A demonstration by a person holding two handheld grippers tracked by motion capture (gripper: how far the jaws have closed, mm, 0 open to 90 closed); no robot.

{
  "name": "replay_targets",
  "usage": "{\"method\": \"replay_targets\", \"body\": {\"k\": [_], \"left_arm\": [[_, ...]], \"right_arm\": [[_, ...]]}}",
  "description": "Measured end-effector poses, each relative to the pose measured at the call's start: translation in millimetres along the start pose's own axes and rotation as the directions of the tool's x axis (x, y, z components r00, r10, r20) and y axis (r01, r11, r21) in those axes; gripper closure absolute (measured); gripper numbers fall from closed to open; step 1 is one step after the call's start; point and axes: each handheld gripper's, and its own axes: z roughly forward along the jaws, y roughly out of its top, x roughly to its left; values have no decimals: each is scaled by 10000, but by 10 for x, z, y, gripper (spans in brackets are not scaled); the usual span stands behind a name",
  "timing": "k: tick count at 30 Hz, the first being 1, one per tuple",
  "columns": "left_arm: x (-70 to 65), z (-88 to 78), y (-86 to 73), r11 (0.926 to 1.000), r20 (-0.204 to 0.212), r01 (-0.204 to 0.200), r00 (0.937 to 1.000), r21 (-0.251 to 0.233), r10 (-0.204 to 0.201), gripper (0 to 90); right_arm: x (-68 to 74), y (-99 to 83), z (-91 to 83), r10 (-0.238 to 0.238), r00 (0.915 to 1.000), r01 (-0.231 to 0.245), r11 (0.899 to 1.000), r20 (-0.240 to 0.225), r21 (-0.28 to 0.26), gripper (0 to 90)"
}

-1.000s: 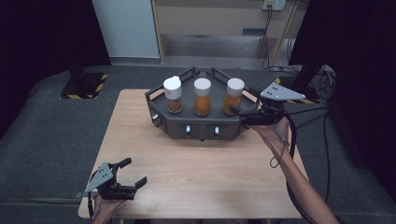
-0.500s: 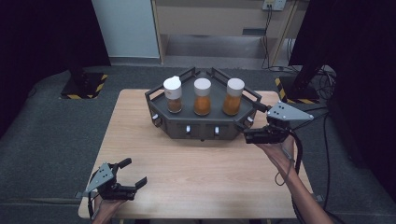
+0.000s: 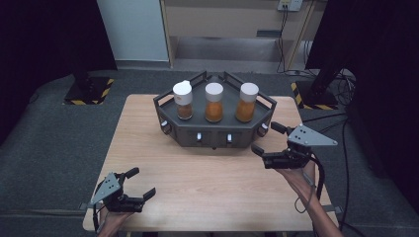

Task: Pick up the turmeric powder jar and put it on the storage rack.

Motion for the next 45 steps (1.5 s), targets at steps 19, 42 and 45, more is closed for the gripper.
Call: {"method": "replay_targets", "body": {"k": [19, 42, 45], "left_arm": [[0, -1, -1, 10000, -34, 41, 10000, 10, -41, 0], [-6, 3, 4, 10000, -54, 22, 10000, 58, -22, 0], [-5, 2, 1, 10000, -59, 33, 10000, 40, -32, 0]], "right_arm": [[148, -479, -422, 219, 9958, -249, 9991, 893, 329, 69], [265, -1106, -676, 610, 9833, -716, 9959, 1713, 560, 75], [264, -1162, -669, 660, 9818, -769, 9955, 1779, 550, 75]]}}
